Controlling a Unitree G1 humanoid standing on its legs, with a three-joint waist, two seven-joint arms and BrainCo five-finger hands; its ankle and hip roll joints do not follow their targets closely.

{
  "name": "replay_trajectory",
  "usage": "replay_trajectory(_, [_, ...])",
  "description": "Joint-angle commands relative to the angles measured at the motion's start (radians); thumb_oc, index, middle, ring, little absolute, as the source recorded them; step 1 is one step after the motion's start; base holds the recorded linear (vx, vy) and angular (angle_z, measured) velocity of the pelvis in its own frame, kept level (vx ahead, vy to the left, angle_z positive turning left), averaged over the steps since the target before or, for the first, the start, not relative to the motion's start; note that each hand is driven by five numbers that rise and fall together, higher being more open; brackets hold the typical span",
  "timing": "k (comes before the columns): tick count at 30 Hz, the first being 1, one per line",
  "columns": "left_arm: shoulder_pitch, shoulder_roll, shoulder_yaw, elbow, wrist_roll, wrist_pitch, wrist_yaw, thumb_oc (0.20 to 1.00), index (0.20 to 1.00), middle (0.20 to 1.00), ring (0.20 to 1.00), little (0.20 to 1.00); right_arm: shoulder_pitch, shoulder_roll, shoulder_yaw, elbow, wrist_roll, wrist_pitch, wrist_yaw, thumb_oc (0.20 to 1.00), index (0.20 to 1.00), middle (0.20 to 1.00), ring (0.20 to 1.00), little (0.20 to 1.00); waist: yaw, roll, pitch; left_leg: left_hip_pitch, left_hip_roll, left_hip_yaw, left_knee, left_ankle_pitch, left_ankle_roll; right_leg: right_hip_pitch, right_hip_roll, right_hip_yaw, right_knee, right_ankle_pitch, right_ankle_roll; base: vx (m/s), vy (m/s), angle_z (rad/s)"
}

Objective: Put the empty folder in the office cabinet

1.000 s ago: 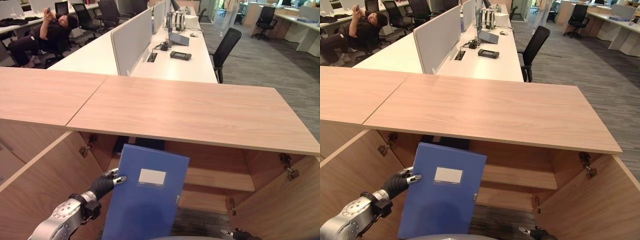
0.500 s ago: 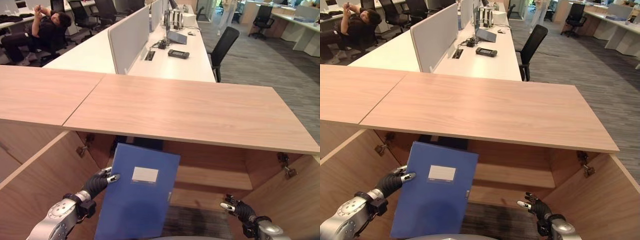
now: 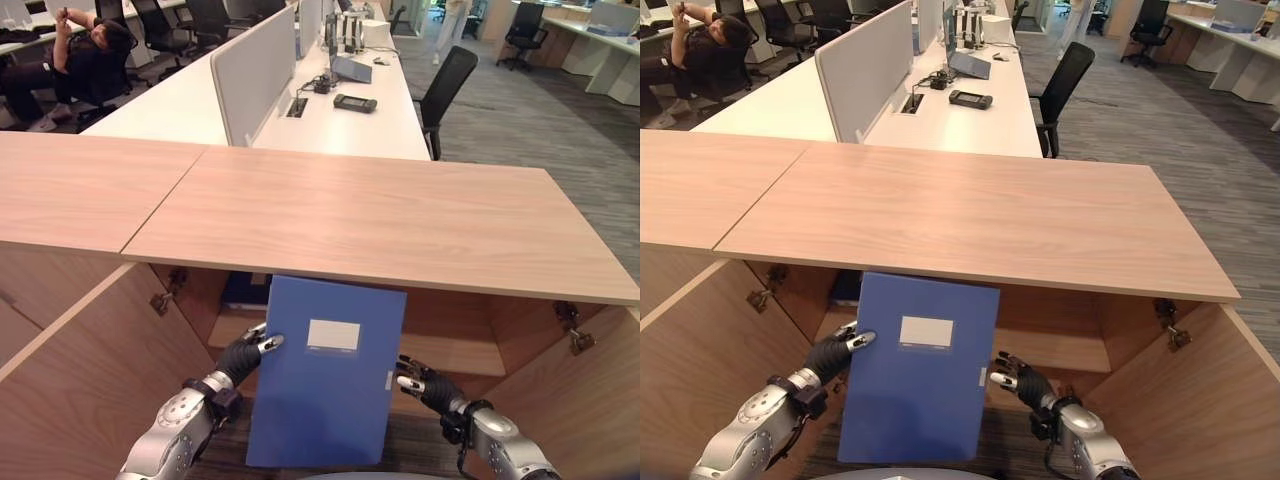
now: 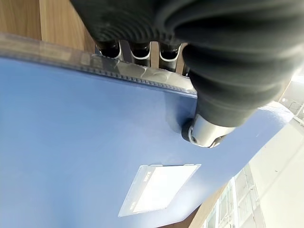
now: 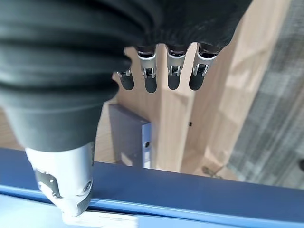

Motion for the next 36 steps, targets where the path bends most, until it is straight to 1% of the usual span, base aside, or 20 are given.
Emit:
replay_trajectory(1, [-0.143, 0.002, 0.005, -0.065, -0.011, -0.092, -0.019, 0.2, 0.2, 0.2, 0.2, 0.2, -0.073, 0.012, 0.015, -0.025, 0.005, -0.064, -0.014, 1.0, 1.0, 1.0, 1.0, 1.0, 0.001, -0.016, 0.009, -0.003, -0.048, -0.054, 0.012, -0.099, 0.022, 0.007, 0.029, -0.052, 0.009, -0.044, 0.036, 0.0, 0.0, 0.0])
replay_trajectory(4, [-0.174, -0.011, -0.037, -0.063, -0.008, -0.096, -0.016, 0.2, 0.2, 0.2, 0.2, 0.2, -0.103, 0.037, 0.035, -0.032, 0.019, -0.076, -0.038, 1.0, 1.0, 1.0, 1.0, 1.0, 0.002, -0.017, 0.008, 0.0, -0.048, -0.057, 0.012, -0.1, 0.023, 0.009, 0.03, -0.049, 0.009, -0.047, 0.033, 0.0, 0.0, 0.0])
replay_trajectory(9, [-0.196, -0.019, -0.062, -0.062, 0.006, -0.106, -0.017, 0.2, 0.2, 0.2, 0.2, 0.2, -0.114, 0.046, 0.051, -0.066, 0.036, -0.081, -0.034, 1.0, 1.0, 1.0, 1.0, 1.0, 0.003, -0.02, 0.005, 0.003, -0.048, -0.056, 0.012, -0.102, 0.022, 0.012, 0.03, -0.051, 0.009, -0.047, 0.031, 0.0, 0.0, 0.0])
replay_trajectory(13, [-0.207, -0.03, -0.056, -0.047, 0.022, -0.114, -0.017, 0.2, 0.2, 0.2, 0.2, 0.2, -0.116, 0.047, 0.063, -0.075, 0.033, -0.08, -0.023, 1.0, 1.0, 1.0, 1.0, 1.0, 0.005, -0.022, 0.002, 0.004, -0.046, -0.057, 0.012, -0.102, 0.021, 0.015, 0.031, -0.053, 0.009, -0.049, 0.03, 0.0, 0.0, 0.0])
replay_trajectory(15, [-0.196, -0.027, -0.027, -0.037, 0.034, -0.115, -0.017, 0.2, 0.2, 0.2, 0.2, 0.2, -0.098, 0.04, 0.04, -0.055, 0.019, -0.074, -0.015, 1.0, 1.0, 1.0, 1.0, 1.0, 0.005, -0.024, 0.0, 0.005, -0.045, -0.059, 0.012, -0.102, 0.02, 0.016, 0.03, -0.056, 0.009, -0.05, 0.03, 0.0, 0.0, 0.0])
replay_trajectory(18, [-0.209, -0.034, -0.031, -0.033, 0.023, -0.115, -0.02, 0.2, 0.2, 0.2, 0.2, 0.2, -0.094, 0.036, 0.024, -0.043, 0.038, -0.07, -0.007, 1.0, 1.0, 1.0, 1.0, 1.0, 0.004, -0.025, -0.001, 0.004, -0.045, -0.06, 0.012, -0.101, 0.02, 0.015, 0.03, -0.058, 0.009, -0.048, 0.032, 0.0, 0.0, 0.0])
replay_trajectory(21, [-0.275, -0.069, -0.107, -0.053, -0.037, -0.114, -0.034, 0.2, 0.2, 0.2, 0.2, 0.2, -0.118, 0.056, 0.069, -0.032, 0.066, -0.07, 0.003, 1.0, 1.0, 1.0, 1.0, 1.0, 0.001, -0.027, -0.001, 0.004, -0.046, -0.056, 0.012, -0.101, 0.022, 0.012, 0.028, -0.057, 0.009, -0.043, 0.031, 0.0, 0.0, 0.0])
replay_trajectory(23, [-0.305, -0.075, -0.144, -0.067, -0.068, -0.109, -0.046, 0.2, 0.2, 0.2, 0.2, 0.2, -0.126, 0.064, 0.097, -0.035, 0.071, -0.062, 0.014, 1.0, 1.0, 1.0, 1.0, 1.0, -0.004, -0.027, -0.002, 0.004, -0.046, -0.054, 0.012, -0.102, 0.022, 0.009, 0.028, -0.055, 0.009, -0.041, 0.031, 0.0, 0.0, 0.0])
replay_trajectory(24, [-0.306, -0.075, -0.144, -0.066, -0.068, -0.109, -0.046, 0.2, 0.2, 0.2, 0.2, 0.2, -0.126, 0.064, 0.097, -0.035, 0.071, -0.062, 0.014, 1.0, 1.0, 1.0, 1.0, 1.0, -0.003, -0.027, -0.002, 0.004, -0.046, -0.053, 0.012, -0.102, 0.022, 0.009, 0.028, -0.055, 0.009, -0.041, 0.031, 0.0, 0.0, 0.0])
replay_trajectory(25, [-0.336, -0.083, -0.178, -0.075, -0.094, -0.108, -0.051, 0.2, 0.2, 0.2, 0.2, 0.2, -0.133, 0.069, 0.126, -0.042, 0.08, -0.056, 0.022, 1.0, 1.0, 1.0, 1.0, 1.0, -0.006, -0.028, -0.002, 0.004, -0.047, -0.051, 0.012, -0.102, 0.022, 0.008, 0.029, -0.053, 0.009, -0.04, 0.031, 0.0, 0.0, 0.0])
replay_trajectory(27, [-0.365, -0.095, -0.214, -0.082, -0.123, -0.104, -0.053, 0.2, 0.2, 0.2, 0.2, 0.2, -0.135, 0.079, 0.149, -0.053, 0.104, -0.051, 0.034, 1.0, 1.0, 1.0, 1.0, 1.0, -0.01, -0.028, -0.002, 0.004, -0.047, -0.047, 0.012, -0.102, 0.022, 0.007, 0.028, -0.051, 0.009, -0.039, 0.032, -0.01, 0.005, -0.02])
replay_trajectory(29, [-0.378, -0.102, -0.23, -0.082, -0.133, -0.103, -0.054, 0.2, 0.2, 0.2, 0.2, 0.2, -0.135, 0.084, 0.158, -0.055, 0.115, -0.05, 0.034, 1.0, 1.0, 1.0, 1.0, 1.0, -0.011, -0.028, -0.002, 0.004, -0.047, -0.045, 0.012, -0.102, 0.023, 0.005, 0.028, -0.049, 0.009, -0.038, 0.032, 0.0, 0.0, 0.0])
replay_trajectory(32, [-0.447, -0.141, -0.305, -0.067, -0.167, -0.099, -0.048, 0.2, 0.2, 0.2, 0.2, 0.2, -0.16, 0.116, 0.209, -0.048, 0.164, -0.052, 0.029, 1.0, 1.0, 1.0, 1.0, 1.0, -0.019, -0.027, -0.003, 0.004, -0.048, -0.038, 0.012, -0.103, 0.024, 0.001, 0.028, -0.043, 0.009, -0.034, 0.033, -0.02, 0.014, -0.11])
replay_trajectory(36, [-0.496, -0.163, -0.357, -0.058, -0.178, -0.097, -0.042, 0.2, 0.2, 0.2, 0.2, 0.2, -0.181, 0.132, 0.258, -0.057, 0.185, -0.042, 0.04, 1.0, 1.0, 1.0, 1.0, 1.0, -0.024, -0.027, -0.002, 0.003, -0.048, -0.032, 0.012, -0.102, 0.024, -0.003, 0.029, -0.04, 0.009, -0.03, 0.033, -0.02, 0.011, -0.11])
